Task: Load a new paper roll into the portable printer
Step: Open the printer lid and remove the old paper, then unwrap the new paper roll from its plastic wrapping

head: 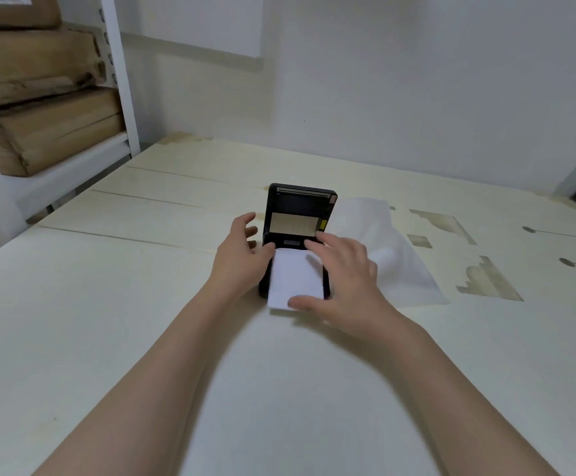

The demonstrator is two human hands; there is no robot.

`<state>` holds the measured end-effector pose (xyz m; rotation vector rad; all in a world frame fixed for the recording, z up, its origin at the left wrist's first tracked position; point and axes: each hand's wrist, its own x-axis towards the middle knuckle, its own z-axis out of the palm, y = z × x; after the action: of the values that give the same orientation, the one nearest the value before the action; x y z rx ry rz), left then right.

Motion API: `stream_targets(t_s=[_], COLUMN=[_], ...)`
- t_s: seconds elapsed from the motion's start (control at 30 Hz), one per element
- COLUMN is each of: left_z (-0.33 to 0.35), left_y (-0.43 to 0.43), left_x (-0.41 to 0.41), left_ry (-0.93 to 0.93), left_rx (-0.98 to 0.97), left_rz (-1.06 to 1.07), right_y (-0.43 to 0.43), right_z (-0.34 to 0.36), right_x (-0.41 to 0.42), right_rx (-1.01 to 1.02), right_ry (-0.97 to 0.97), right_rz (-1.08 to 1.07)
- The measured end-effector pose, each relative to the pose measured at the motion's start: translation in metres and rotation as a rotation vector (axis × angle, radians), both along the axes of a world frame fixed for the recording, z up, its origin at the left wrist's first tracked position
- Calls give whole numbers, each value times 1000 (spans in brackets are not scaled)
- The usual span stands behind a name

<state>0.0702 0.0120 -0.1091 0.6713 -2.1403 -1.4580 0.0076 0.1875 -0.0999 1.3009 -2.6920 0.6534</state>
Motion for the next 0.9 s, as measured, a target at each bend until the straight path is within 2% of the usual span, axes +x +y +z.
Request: stream_targets(t_s=[0.07,0.1,0.27,0.47,0.53,0.63,0.7,0.8,0.9], left_z=[0,-1,-1,6,7,9,6,0,-6], left_y=[6,9,30,62,77,102,122,151,173], left_x=[4,5,8,7,3,-7,-16,-29,-42], left_ry=[-6,-5,9,174,210,224,222,112,-53], left_rx=[-27,-50,-201,-424,-479,-616,-719,-799,-845], left_rz=[16,23,89,283,289,245,176,8,-203], right_y=[7,10,27,65,79,104,122,147,160], right_z=[-9,-11,-4,4,3,-1,-5,-15,-27], right_x=[5,6,16,22,15,-2,-16,-36,-46], right_rx=[161,140,-193,-595,-676,-658,-564,-368,-255], right_ry=[78,127,196,-51,-37,107,134,36,-49], right_rz=[82,92,61,-37,-150,-358,-495,-622,-676])
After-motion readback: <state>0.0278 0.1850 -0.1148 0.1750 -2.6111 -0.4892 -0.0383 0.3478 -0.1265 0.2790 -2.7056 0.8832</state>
